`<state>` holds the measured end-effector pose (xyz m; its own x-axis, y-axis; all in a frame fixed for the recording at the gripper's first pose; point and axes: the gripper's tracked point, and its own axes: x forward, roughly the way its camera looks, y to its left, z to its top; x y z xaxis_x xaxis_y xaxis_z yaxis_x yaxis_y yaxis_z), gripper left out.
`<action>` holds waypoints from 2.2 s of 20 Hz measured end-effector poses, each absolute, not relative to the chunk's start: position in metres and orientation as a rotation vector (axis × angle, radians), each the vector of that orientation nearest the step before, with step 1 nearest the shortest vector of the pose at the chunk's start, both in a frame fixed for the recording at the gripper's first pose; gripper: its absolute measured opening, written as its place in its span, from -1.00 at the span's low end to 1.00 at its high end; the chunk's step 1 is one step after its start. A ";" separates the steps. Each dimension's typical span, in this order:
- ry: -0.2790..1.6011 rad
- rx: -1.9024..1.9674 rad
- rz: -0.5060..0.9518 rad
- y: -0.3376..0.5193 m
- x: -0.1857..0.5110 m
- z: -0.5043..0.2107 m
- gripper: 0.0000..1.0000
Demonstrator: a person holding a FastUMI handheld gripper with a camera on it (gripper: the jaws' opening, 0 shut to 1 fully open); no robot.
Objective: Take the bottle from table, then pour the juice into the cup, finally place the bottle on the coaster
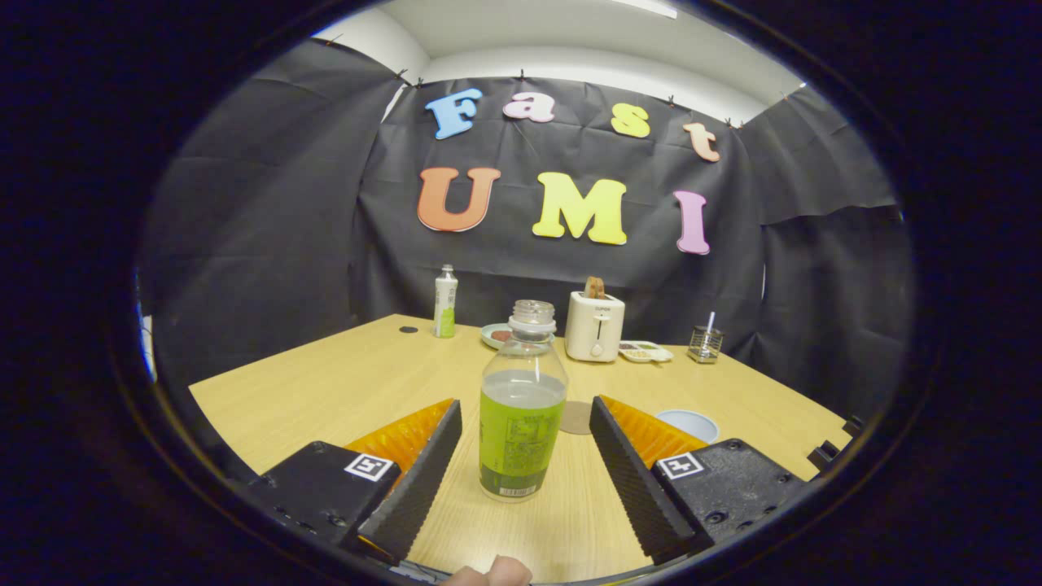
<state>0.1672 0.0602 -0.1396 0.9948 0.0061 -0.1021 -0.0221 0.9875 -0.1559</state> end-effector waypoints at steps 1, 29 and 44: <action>0.110 -0.160 0.012 0.062 0.174 -0.144 1.00; 0.040 -0.023 -0.020 0.079 0.202 -0.130 0.63; 0.046 0.350 0.105 0.086 0.177 -0.069 0.62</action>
